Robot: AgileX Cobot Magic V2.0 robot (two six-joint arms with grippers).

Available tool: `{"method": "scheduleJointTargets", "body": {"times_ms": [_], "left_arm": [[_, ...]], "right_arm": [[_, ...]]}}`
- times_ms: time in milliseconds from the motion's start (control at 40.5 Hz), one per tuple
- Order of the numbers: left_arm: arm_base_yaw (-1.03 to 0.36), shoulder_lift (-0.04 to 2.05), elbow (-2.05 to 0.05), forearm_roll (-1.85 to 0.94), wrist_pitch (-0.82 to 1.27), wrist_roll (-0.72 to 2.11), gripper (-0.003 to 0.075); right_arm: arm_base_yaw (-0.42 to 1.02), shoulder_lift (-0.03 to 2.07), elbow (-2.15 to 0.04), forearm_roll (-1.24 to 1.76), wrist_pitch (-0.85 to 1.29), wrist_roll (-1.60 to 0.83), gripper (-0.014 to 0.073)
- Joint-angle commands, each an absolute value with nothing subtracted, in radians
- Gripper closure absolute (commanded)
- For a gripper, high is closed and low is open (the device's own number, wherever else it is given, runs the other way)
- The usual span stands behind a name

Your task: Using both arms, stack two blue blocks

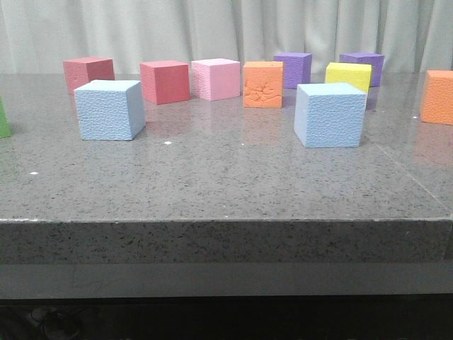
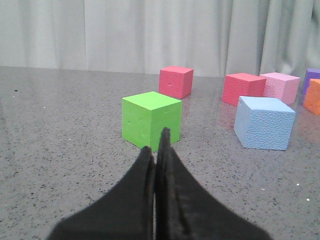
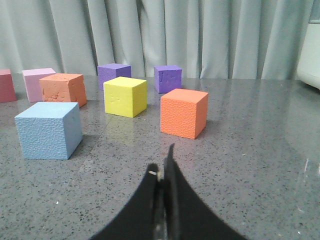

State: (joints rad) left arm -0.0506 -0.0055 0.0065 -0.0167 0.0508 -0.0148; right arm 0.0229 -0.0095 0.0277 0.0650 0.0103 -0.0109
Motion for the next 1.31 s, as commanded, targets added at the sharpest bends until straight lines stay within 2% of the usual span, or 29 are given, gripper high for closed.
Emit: {"method": "scheduleJointTargets", "body": {"times_ms": [0,642,740,839,1012,1283], "left_arm": [[-0.047,-0.028,0.043,-0.020,-0.028,-0.022,0.0738],[-0.047,-0.028,0.038,-0.023,-0.053,-0.022,0.0738],[-0.047,-0.028,-0.001,-0.043,-0.056,-0.022,0.0738],[-0.047,-0.028,-0.090,-0.071,-0.031,-0.022,0.0738],[-0.047,0.017,-0.308,-0.071,0.133,-0.022,0.0738],[-0.047,0.236,-0.639,-0.071,0.466,-0.022,0.0738]], "right_arm": [[0.021,-0.030,0.027,0.057,-0.077,-0.018,0.0662],[0.021,-0.030,0.021,0.059,-0.134,-0.018,0.0662],[0.021,-0.030,-0.030,0.072,-0.081,-0.018,0.0662],[0.021,-0.029,-0.137,0.072,0.043,-0.018,0.0662],[0.021,0.004,-0.350,0.072,0.248,-0.018,0.0662],[0.021,0.209,-0.597,0.072,0.430,-0.018,0.0662]]}}
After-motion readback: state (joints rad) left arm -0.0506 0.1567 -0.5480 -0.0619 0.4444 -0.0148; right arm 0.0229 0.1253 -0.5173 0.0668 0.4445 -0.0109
